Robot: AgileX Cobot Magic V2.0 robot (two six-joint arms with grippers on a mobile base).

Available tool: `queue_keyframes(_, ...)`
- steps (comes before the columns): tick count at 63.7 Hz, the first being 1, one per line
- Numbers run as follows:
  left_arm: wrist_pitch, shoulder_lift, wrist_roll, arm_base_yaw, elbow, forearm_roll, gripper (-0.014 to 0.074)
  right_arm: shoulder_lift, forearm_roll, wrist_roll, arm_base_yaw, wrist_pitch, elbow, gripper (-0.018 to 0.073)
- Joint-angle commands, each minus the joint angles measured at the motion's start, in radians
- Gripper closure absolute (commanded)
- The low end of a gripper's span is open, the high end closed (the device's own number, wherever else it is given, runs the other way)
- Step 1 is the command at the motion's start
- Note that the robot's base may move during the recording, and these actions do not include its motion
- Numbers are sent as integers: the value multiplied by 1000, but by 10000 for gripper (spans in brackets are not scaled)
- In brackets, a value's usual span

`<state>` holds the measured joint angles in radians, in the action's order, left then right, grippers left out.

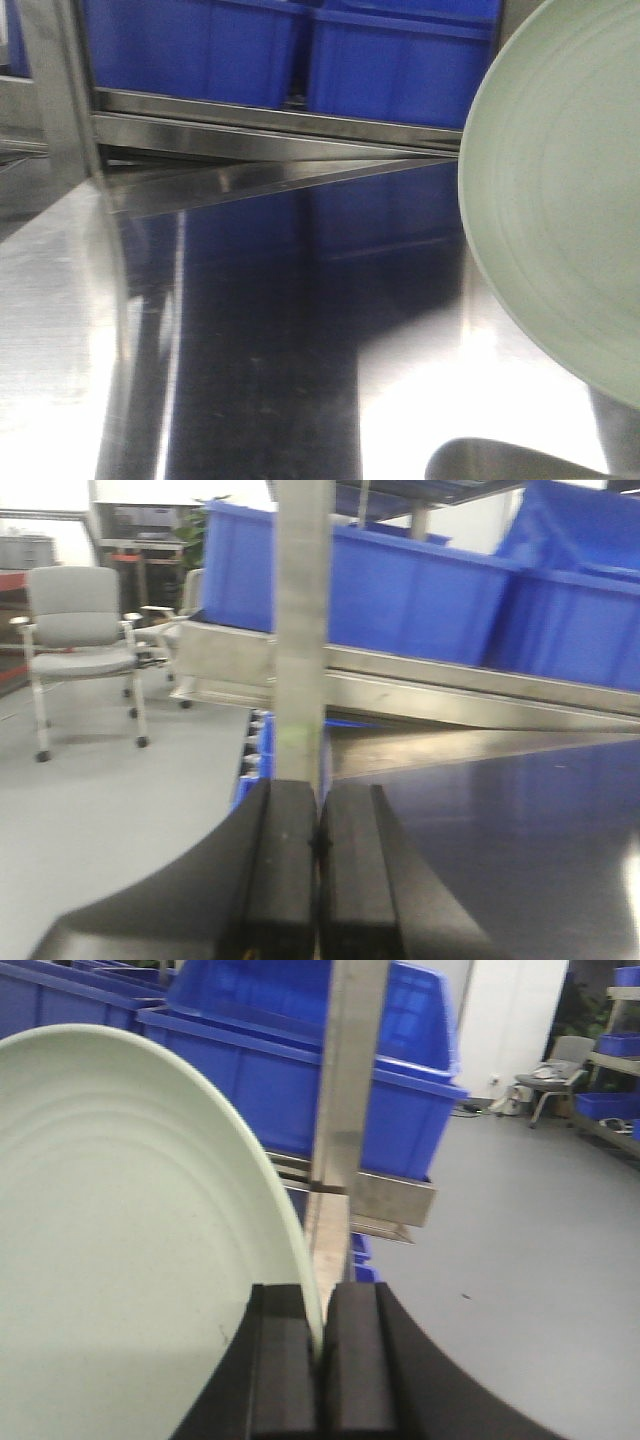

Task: Place green plate on second shelf with right arm
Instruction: 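Hold the plate in the right gripper while driving to the shelf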

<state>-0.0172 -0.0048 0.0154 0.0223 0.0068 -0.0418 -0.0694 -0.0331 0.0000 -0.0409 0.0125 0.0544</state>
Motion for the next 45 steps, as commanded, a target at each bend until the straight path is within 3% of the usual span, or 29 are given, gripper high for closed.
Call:
queue_keyframes(1,82,-18,-1,6,42,-6,466,-8,-4,7,7,-126,31,502)
queue_keyframes(45,82,-18,-1,6,42,-6,466,-8,-4,7,6,-124,28,502)
